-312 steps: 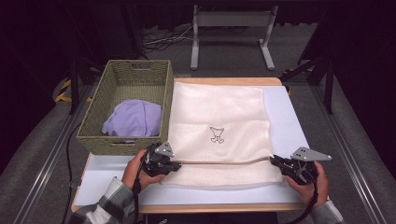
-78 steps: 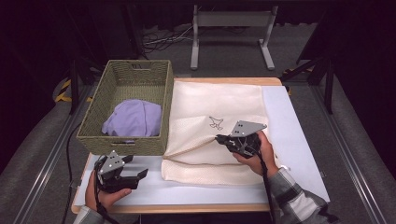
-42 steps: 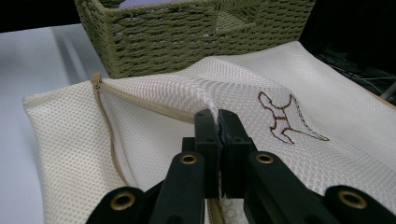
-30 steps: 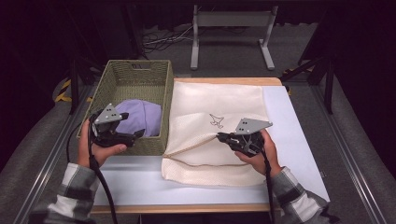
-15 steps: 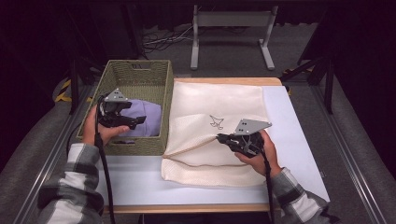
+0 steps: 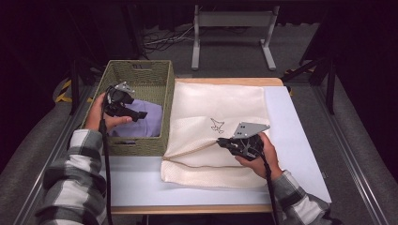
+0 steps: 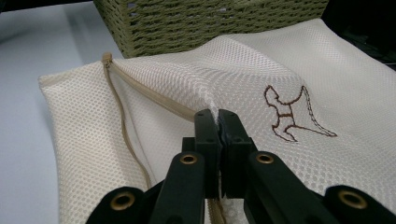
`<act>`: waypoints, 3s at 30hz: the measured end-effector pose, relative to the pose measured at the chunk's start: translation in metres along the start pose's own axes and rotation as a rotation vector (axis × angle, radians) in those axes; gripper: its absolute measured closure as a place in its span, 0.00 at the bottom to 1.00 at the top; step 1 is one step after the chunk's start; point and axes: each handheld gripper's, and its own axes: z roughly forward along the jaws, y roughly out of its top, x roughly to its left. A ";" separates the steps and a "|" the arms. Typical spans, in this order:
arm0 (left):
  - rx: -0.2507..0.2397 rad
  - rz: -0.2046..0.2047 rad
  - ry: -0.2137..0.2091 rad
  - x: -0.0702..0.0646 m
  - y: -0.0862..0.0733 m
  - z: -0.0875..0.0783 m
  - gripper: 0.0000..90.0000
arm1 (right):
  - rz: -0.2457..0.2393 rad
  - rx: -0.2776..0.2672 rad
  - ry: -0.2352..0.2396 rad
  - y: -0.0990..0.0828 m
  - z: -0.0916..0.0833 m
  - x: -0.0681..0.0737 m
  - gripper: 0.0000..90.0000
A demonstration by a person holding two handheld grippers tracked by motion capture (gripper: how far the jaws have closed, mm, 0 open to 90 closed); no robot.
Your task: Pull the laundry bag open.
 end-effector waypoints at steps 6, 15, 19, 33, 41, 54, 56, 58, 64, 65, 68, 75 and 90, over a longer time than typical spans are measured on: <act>0.058 -0.020 0.008 0.015 -0.002 0.020 0.21 | 0.002 0.019 0.010 -0.002 0.003 0.001 0.97; 0.195 -0.014 -0.031 0.025 -0.007 0.043 0.15 | 0.002 0.026 0.022 -0.002 0.005 0.000 0.97; 0.297 -0.008 -0.056 0.022 -0.006 0.060 0.12 | 0.001 0.031 0.030 -0.003 0.006 0.000 0.97; 0.405 -0.012 -0.048 0.020 -0.011 0.070 0.38 | -0.012 0.040 0.048 -0.005 0.009 0.001 0.97; 0.407 0.035 0.016 0.019 -0.009 0.066 0.82 | -0.008 0.041 0.047 -0.005 0.010 0.000 0.97; 0.226 0.050 0.075 0.016 -0.001 0.033 0.86 | 0.004 0.013 0.032 -0.007 0.008 -0.003 0.97; 0.180 0.059 0.074 0.012 0.000 0.024 0.86 | 0.003 0.011 0.031 -0.007 0.008 -0.003 0.97; 0.137 0.057 0.074 0.009 0.001 0.015 0.86 | 0.001 0.007 0.028 -0.007 0.008 -0.003 0.97; 0.004 0.029 0.070 -0.002 -0.002 -0.008 0.86 | 0.002 -0.006 0.033 -0.006 0.008 -0.004 0.97; -0.010 0.031 0.060 -0.005 -0.002 -0.011 0.86 | 0.004 -0.011 0.035 -0.006 0.008 -0.005 0.97; -0.049 0.018 0.058 -0.014 -0.005 -0.017 0.86 | 0.009 -0.020 0.038 -0.007 0.008 -0.007 0.97; -0.150 0.019 0.036 -0.030 -0.013 -0.038 0.86 | 0.015 -0.032 0.031 -0.008 0.008 -0.008 0.97; -0.351 0.043 -0.083 -0.073 -0.028 -0.078 0.86 | 0.004 -0.040 -0.020 -0.003 0.006 -0.007 0.97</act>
